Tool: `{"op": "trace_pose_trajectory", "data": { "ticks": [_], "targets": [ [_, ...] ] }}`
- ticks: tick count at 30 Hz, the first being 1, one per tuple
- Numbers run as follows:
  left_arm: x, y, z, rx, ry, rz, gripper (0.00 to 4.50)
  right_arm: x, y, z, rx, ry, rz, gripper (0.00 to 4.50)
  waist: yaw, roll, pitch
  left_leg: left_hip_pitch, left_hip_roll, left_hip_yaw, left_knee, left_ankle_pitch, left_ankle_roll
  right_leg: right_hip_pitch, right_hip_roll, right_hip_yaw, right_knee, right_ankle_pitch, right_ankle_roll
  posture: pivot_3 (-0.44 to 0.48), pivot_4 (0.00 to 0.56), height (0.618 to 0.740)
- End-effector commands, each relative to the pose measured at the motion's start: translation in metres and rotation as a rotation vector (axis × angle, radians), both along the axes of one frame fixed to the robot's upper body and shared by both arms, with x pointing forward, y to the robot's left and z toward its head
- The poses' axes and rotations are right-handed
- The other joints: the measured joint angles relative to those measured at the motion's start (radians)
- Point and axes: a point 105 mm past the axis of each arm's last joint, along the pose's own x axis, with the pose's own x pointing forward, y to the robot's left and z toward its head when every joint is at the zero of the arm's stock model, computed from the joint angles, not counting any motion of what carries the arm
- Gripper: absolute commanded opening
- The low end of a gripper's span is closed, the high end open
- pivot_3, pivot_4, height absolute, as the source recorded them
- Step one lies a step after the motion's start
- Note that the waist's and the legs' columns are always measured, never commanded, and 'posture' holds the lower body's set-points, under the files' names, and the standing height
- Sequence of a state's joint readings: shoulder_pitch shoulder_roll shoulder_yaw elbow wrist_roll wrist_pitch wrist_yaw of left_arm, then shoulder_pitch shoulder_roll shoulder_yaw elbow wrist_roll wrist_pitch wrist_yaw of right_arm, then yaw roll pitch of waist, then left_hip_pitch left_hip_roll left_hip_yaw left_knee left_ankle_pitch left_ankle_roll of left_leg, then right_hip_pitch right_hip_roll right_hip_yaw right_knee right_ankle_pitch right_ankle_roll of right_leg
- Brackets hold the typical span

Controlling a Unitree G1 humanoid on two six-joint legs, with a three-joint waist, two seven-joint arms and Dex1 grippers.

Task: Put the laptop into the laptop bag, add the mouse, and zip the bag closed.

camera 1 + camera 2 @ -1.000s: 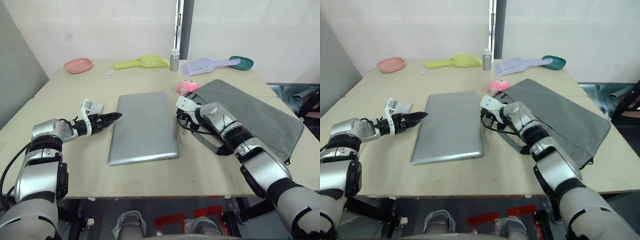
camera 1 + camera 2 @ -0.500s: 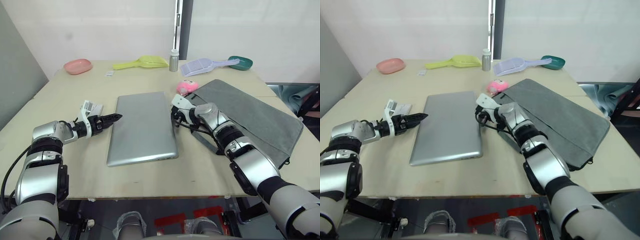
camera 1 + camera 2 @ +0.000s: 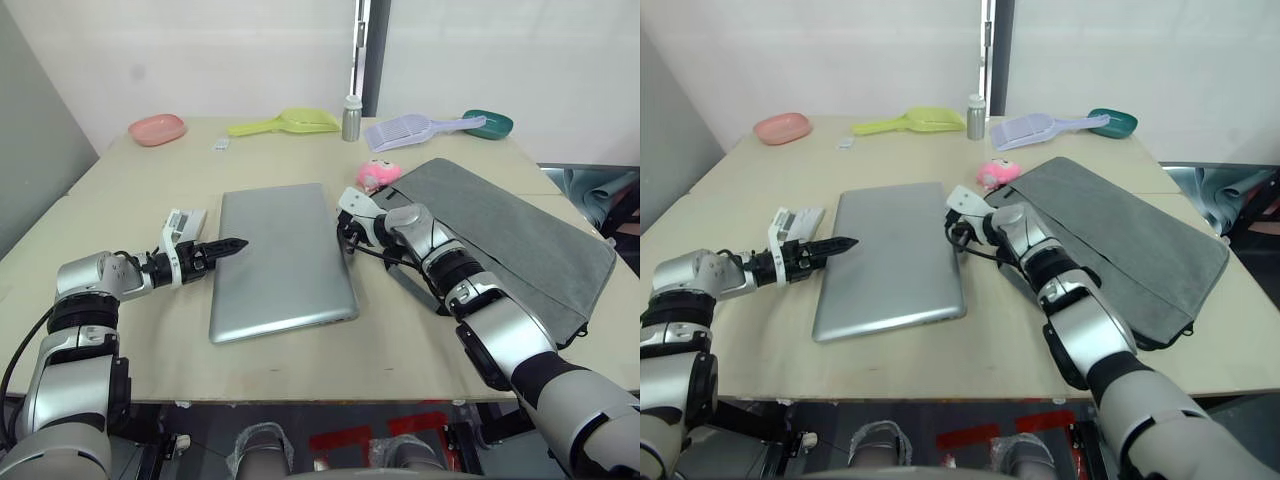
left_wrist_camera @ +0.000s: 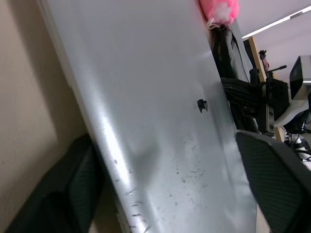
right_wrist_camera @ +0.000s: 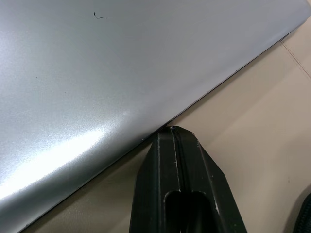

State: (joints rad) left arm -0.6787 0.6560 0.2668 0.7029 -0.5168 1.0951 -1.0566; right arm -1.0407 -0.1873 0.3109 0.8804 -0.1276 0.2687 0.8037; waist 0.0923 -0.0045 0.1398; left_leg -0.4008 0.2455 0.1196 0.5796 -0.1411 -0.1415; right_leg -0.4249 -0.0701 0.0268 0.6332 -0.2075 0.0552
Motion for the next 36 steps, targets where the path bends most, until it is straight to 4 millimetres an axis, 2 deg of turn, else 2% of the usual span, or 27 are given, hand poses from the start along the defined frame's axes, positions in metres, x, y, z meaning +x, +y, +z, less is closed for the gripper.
{"op": "trace_pose_trajectory", "data": {
  "ticks": [1,6,8,14,19,23,28,32,36],
  "targets": [
    [-0.007,-0.015,-0.021,-0.049,0.103,-0.029,2.54,-0.003,0.021,0.025,0.050,-0.073,0.077,0.00,0.001,0.000,0.000,0.000,0.000,0.000,0.000,0.000,0.000,0.000,0.000,0.000,-0.001,0.000,0.000,0.000,0.150,0.740],
    [-0.005,-0.014,-0.015,-0.059,0.084,-0.030,0.90,-0.003,0.020,0.026,0.052,-0.072,0.079,0.00,0.006,0.000,0.000,-0.002,0.000,-0.002,0.000,0.001,-0.001,0.000,0.000,-0.002,-0.002,0.000,0.000,0.000,0.150,0.740],
    [-0.007,-0.017,-0.015,-0.058,0.082,-0.055,0.61,-0.004,0.020,0.026,0.052,-0.072,0.083,0.00,0.006,0.000,0.000,-0.002,0.000,-0.002,0.000,0.001,-0.001,0.001,0.000,-0.002,-0.002,0.000,0.000,0.000,0.150,0.740],
    [-0.010,-0.025,-0.006,-0.039,0.049,-0.115,0.58,-0.002,0.014,0.034,0.059,-0.088,0.078,0.00,0.009,0.000,0.000,-0.003,0.000,-0.003,-0.001,0.000,-0.001,0.001,0.000,-0.003,-0.004,0.000,0.000,0.000,0.150,0.740],
    [-0.011,-0.025,0.013,0.010,-0.004,-0.158,0.57,-0.003,0.003,0.061,0.107,-0.116,0.097,0.00,0.016,0.000,0.000,-0.005,0.000,-0.004,-0.001,0.000,-0.001,0.001,-0.001,-0.005,-0.006,0.000,0.000,0.000,0.150,0.740],
    [-0.012,-0.014,0.040,0.037,-0.066,-0.153,0.57,-0.011,-0.008,0.115,0.307,-0.128,0.112,0.00,0.008,-0.001,0.001,-0.004,0.000,-0.004,-0.002,0.001,-0.001,0.001,0.000,-0.005,-0.006,0.001,0.001,0.000,0.150,0.740],
    [-0.019,-0.008,0.057,0.016,-0.092,-0.158,0.57,-0.030,-0.039,0.160,0.420,-0.132,0.107,0.00,0.005,-0.001,0.002,-0.004,0.001,-0.005,-0.002,0.001,-0.003,0.001,0.002,-0.005,-0.006,0.001,0.001,0.000,0.150,0.740],
    [-0.018,-0.005,0.047,0.025,-0.065,-0.132,0.57,-0.043,-0.067,0.170,0.394,-0.152,0.070,0.00,0.005,-0.001,0.002,-0.003,0.001,-0.004,-0.003,0.001,-0.003,0.001,0.002,-0.004,-0.006,0.001,0.001,0.000,0.150,0.740],
    [-0.015,-0.005,0.038,0.032,-0.061,-0.112,0.57,-0.050,-0.080,0.171,0.362,-0.162,0.036,0.00,0.006,-0.001,0.002,-0.003,0.001,-0.004,-0.003,0.001,-0.003,0.001,0.002,-0.004,-0.005,0.001,0.001,0.000,0.150,0.740]
  ]
}}
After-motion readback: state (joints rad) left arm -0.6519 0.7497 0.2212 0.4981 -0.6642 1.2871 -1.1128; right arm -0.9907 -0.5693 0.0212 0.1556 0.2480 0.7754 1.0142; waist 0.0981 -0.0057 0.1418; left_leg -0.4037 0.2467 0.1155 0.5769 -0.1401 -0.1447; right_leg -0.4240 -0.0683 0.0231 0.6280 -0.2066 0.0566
